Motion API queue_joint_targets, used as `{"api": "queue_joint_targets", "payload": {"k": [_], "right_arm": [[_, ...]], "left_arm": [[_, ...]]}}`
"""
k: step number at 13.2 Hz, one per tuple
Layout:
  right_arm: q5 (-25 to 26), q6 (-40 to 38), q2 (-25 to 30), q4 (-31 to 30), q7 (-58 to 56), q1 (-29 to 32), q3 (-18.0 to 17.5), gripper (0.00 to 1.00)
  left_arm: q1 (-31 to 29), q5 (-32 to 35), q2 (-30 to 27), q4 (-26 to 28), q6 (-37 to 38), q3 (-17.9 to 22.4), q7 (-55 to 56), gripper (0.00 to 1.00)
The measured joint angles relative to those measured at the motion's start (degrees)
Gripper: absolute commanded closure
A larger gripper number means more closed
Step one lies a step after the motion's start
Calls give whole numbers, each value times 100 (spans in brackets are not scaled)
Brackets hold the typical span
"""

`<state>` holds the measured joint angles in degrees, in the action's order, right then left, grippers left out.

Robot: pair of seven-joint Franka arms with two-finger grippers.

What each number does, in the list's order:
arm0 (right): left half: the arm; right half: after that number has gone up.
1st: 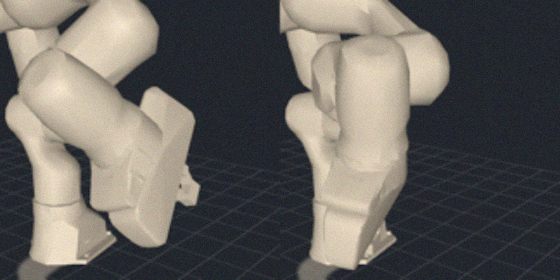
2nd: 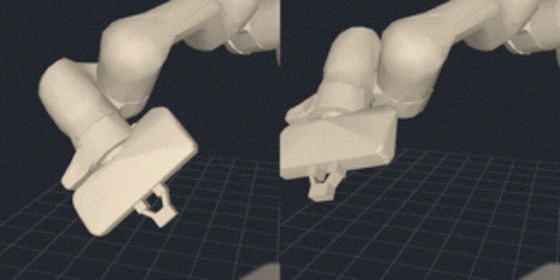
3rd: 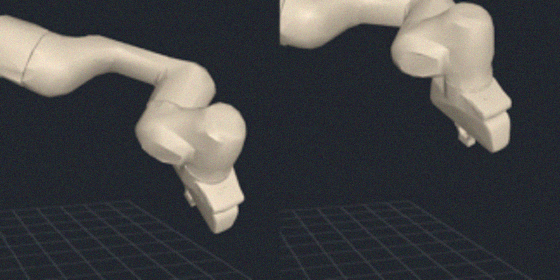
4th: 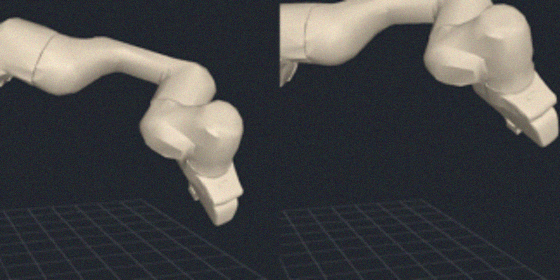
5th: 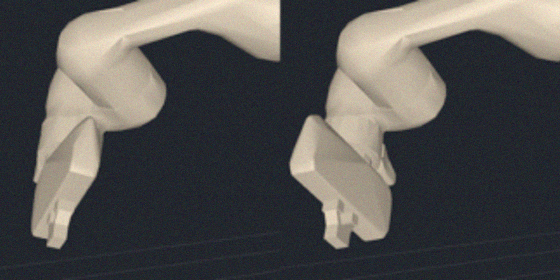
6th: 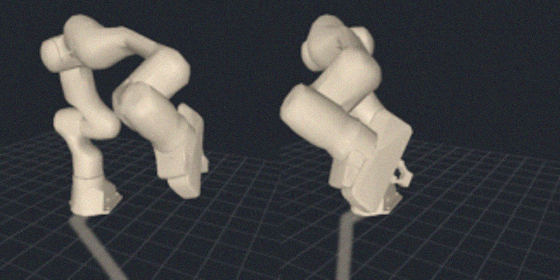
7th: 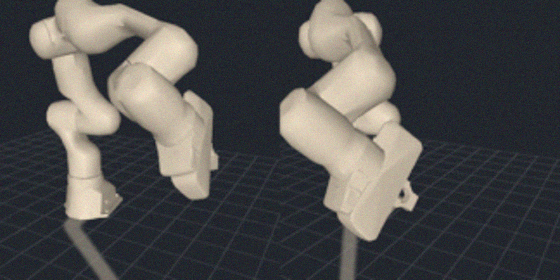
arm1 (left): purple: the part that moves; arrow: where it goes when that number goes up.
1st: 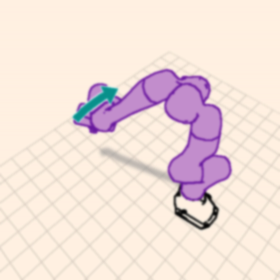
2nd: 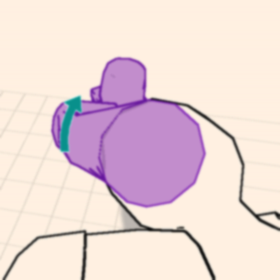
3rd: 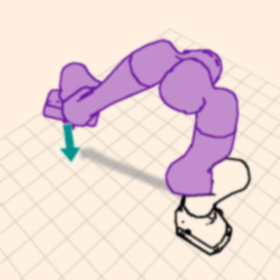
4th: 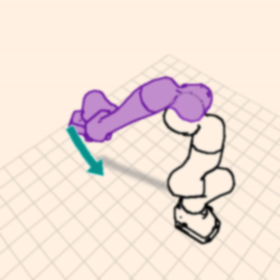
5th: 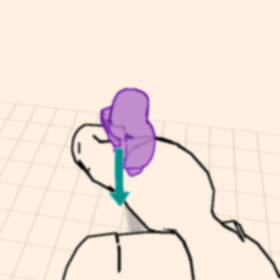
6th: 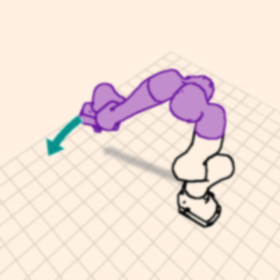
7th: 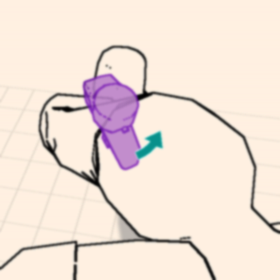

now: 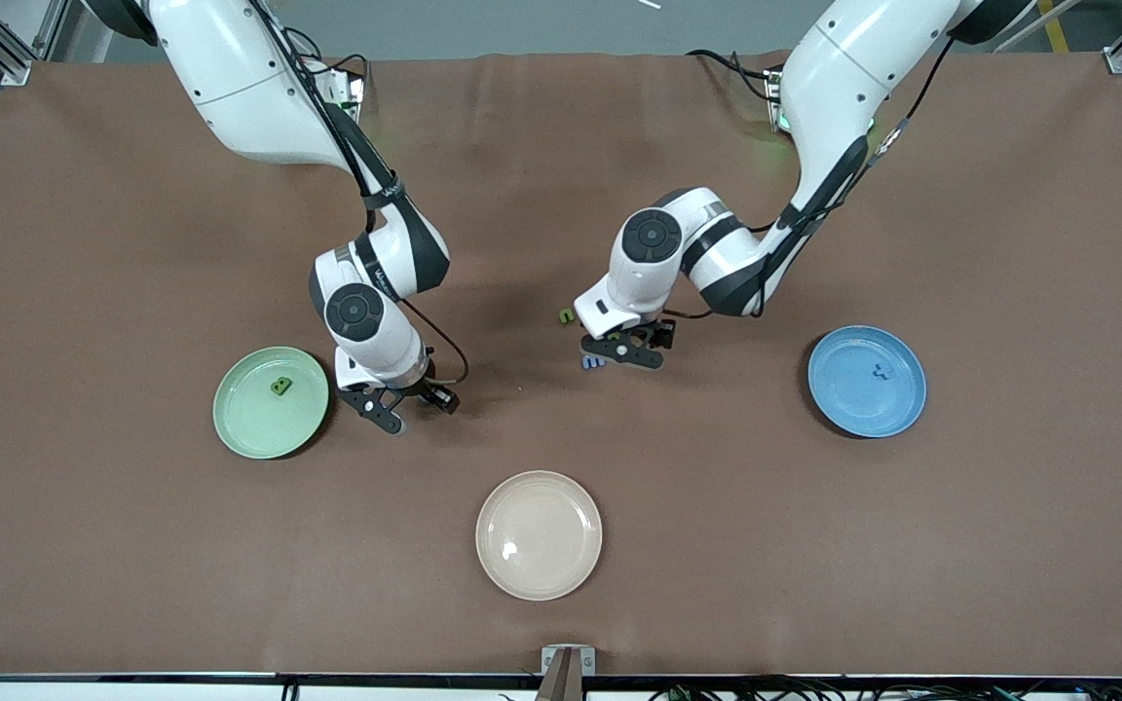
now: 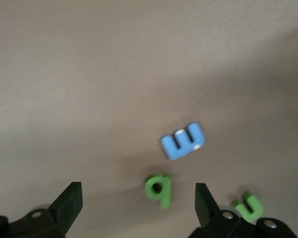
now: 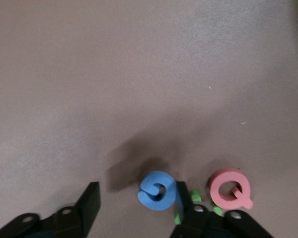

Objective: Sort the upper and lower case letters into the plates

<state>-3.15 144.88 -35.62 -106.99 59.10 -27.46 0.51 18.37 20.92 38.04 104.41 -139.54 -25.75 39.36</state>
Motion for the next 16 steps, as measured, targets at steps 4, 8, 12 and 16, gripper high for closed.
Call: {"api": "queue_joint_targets", "payload": {"k": [4,8,12,16], "right_arm": [[1,-48,-34,48,1,0,4,34],[1,-221,-36,102,1,0,19,34],[1,-738,-37,340,3,0,49,34],[1,-736,-86,341,5,-3,46,34]], "left_arm": [[305,12,318,-357,4,172,0,2],[409,25,349,-357,262,199,0,17],[425,36,349,-372,330,212,0,35],[430,38,372,-374,353,218,0,52]]}}
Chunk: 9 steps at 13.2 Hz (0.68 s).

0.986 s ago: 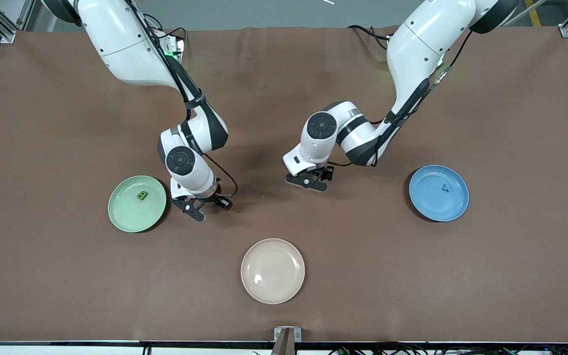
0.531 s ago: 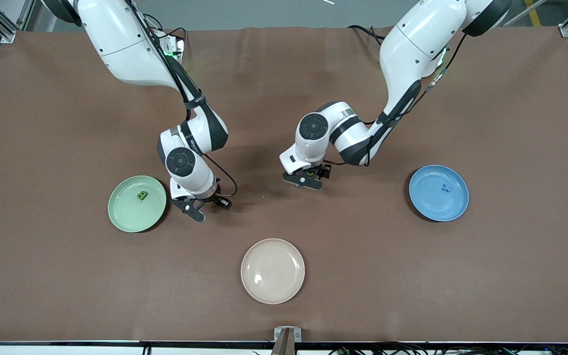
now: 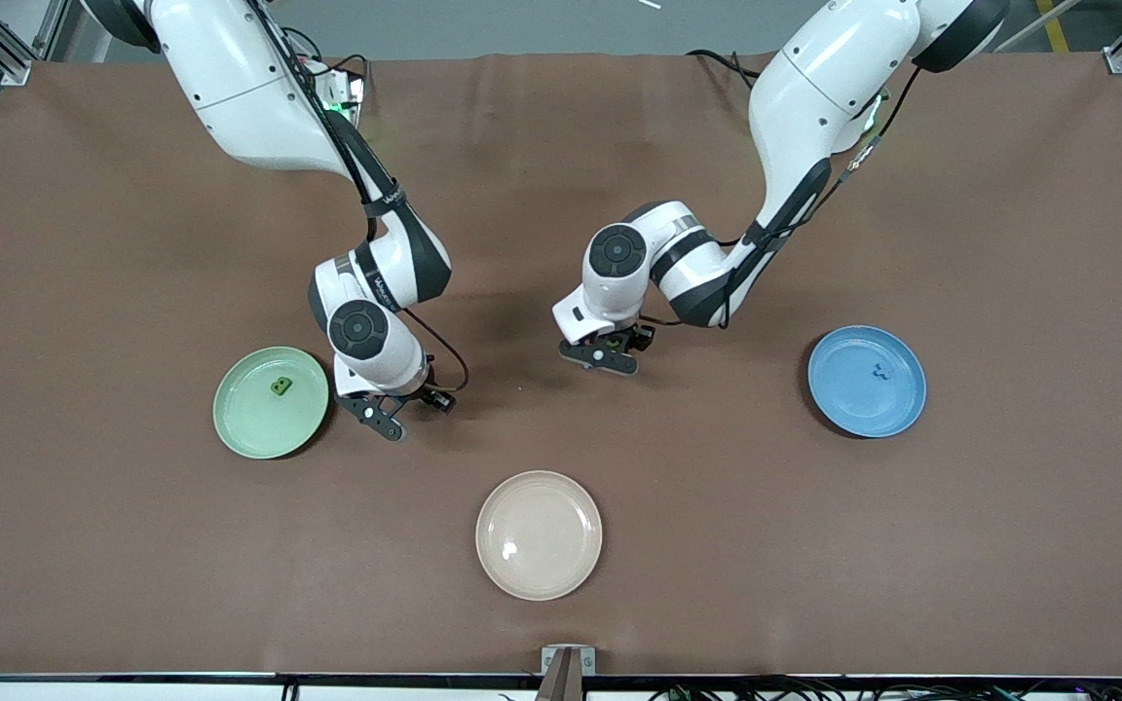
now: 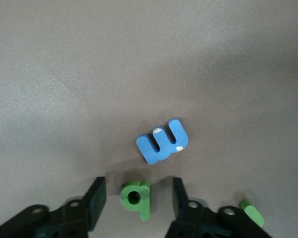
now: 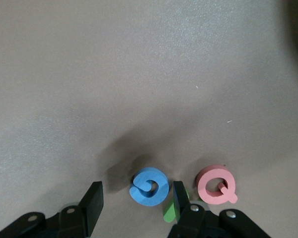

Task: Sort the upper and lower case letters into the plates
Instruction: 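Grasp the b with the left gripper while the right gripper grasps the G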

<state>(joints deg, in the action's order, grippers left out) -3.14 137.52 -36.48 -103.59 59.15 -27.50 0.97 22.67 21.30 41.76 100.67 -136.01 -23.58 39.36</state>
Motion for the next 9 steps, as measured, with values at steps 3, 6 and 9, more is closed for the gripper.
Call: {"api": "queue_joint_targets", "payload": {"k": [3,6,9], "right_arm": [[0,21,-29,0,0,0,0,34],[0,101,-43,0,0,0,1,35],[0,296,-68,0,1,0,1,35]], "left_arm": [[13,0,28,0,9,0,0,62],[20,0,30,-11,10,-3,0,64],[26,0,30,-13,14,-5,0,71]]}}
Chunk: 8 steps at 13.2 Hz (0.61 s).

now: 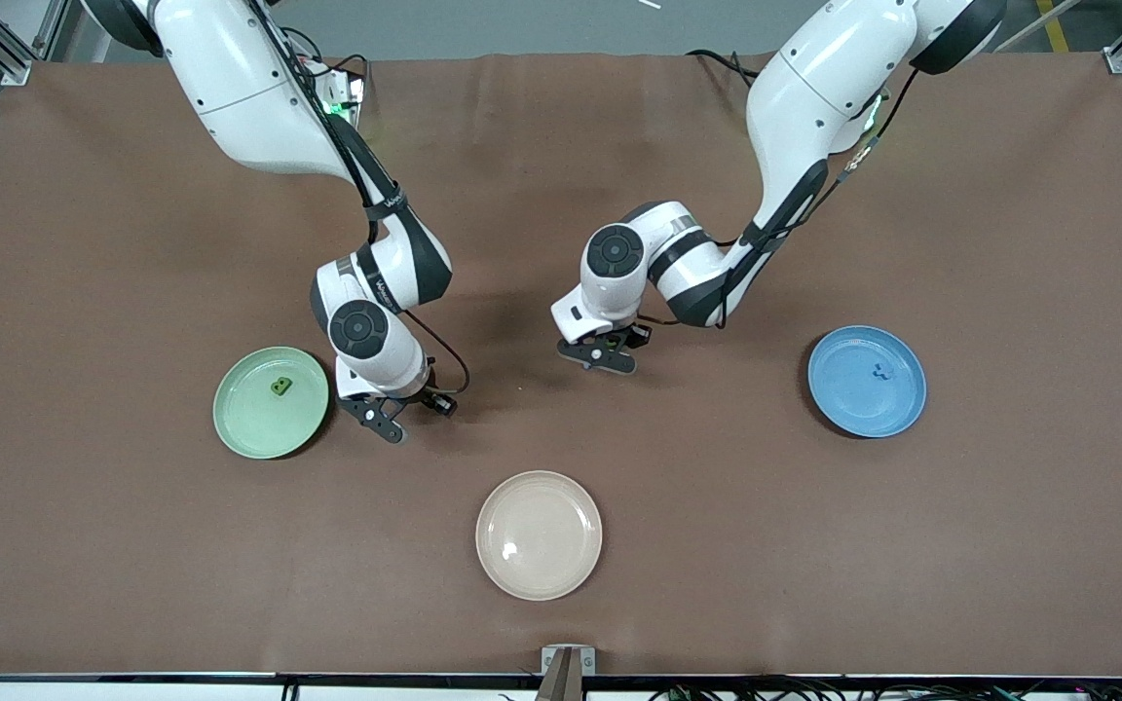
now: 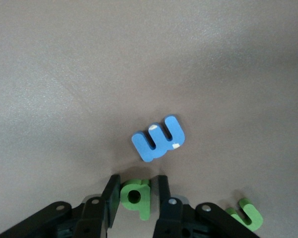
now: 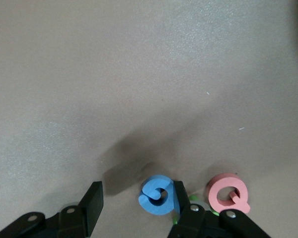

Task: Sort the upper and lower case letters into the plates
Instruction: 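Grasp the b with the left gripper while the right gripper grasps the G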

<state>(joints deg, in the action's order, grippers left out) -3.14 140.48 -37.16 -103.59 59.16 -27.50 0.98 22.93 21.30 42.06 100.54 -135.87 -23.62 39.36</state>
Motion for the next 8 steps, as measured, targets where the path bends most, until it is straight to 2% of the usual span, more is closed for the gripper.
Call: {"api": "queue_joint_targets", "payload": {"k": [4,8], "right_arm": [[0,75,-20,31,3,0,1,35],[5,-114,-25,88,-2,1,33,35]], "left_arm": [[12,0,0,-13,33,-4,66,87],[21,0,0,-22,66,-4,269,92]]}}
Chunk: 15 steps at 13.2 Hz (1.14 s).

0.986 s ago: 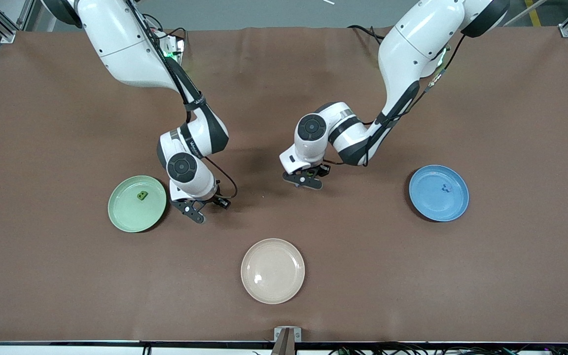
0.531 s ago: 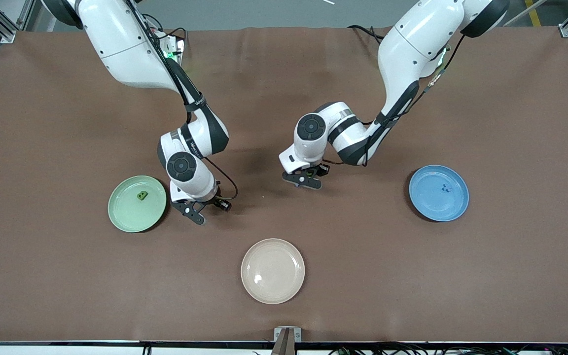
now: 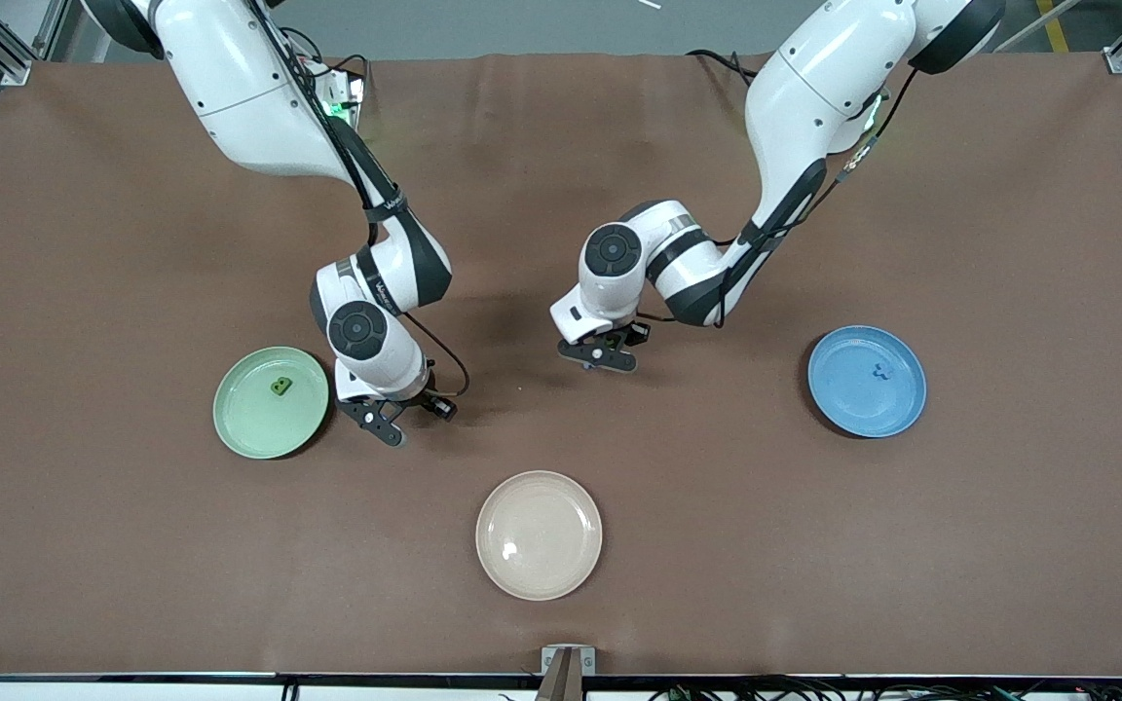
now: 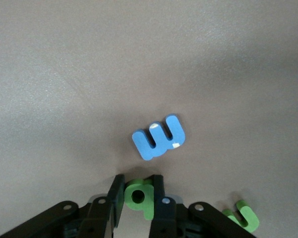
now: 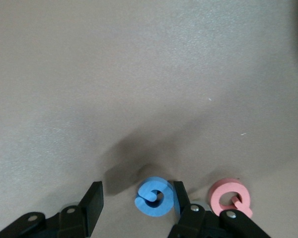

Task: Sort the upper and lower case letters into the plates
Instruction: 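Grasp the b with the left gripper while the right gripper grasps the G, then drop the b on the blue plate while the right gripper drops the G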

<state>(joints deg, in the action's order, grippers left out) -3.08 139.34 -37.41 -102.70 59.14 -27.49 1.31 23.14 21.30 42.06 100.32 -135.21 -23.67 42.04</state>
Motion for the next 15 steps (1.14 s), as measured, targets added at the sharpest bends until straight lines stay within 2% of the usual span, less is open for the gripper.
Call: {"api": "queue_joint_targets", "payload": {"k": [4,8,11,14,15], "right_arm": [[0,-241,-1,100,1,1,10,35],[0,-238,-59,99,3,0,3,35],[0,-179,-100,99,50,-2,-4,35],[-2,-160,-106,99,116,-5,-9,37],[-3,-155,-106,99,138,-5,-10,40]], "left_arm": [[-80,0,-89,-124,446,8,47,94],[-654,-53,-762,-141,1030,-62,-18,95],[-1613,-96,-1102,-48,1148,-532,-247,94],[-3108,-97,-1229,281,1167,-1369,-658,94],[-3577,-95,-1245,439,1167,-1613,-769,94]]}}
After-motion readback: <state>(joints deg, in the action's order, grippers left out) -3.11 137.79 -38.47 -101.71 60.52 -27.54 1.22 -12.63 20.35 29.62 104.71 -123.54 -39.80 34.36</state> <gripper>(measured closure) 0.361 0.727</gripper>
